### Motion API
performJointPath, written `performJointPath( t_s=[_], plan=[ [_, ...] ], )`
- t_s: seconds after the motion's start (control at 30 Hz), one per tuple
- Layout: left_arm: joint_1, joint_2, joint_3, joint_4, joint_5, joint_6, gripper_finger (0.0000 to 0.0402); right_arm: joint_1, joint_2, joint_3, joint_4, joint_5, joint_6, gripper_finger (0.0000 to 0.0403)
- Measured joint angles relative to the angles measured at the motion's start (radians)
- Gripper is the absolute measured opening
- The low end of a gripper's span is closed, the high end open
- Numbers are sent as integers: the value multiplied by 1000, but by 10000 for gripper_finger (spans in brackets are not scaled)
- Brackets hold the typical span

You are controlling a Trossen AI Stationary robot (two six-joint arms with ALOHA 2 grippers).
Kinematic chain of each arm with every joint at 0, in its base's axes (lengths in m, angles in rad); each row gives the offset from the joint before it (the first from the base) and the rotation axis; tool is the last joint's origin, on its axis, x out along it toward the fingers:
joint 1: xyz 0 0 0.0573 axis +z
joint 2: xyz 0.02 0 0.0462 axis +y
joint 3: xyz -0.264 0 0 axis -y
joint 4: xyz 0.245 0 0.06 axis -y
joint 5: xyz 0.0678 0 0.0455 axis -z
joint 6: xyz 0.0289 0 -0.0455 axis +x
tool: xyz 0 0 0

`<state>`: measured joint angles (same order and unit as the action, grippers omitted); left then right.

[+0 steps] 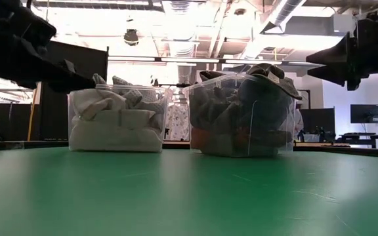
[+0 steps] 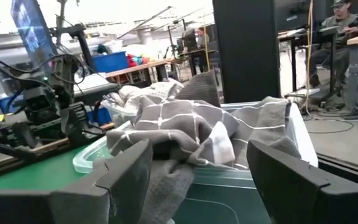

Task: Sort towels by color in basket
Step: Return to Home Position

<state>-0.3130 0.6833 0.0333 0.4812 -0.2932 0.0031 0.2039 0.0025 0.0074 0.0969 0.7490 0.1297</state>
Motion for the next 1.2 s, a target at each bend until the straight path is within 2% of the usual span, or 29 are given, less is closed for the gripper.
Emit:
performJointPath(
  t_s=[1.2],
  plan=[
    [0, 2, 22, -321, -1, -27, 293, -10, 0, -2, -21, 4, 2, 291]
  ],
)
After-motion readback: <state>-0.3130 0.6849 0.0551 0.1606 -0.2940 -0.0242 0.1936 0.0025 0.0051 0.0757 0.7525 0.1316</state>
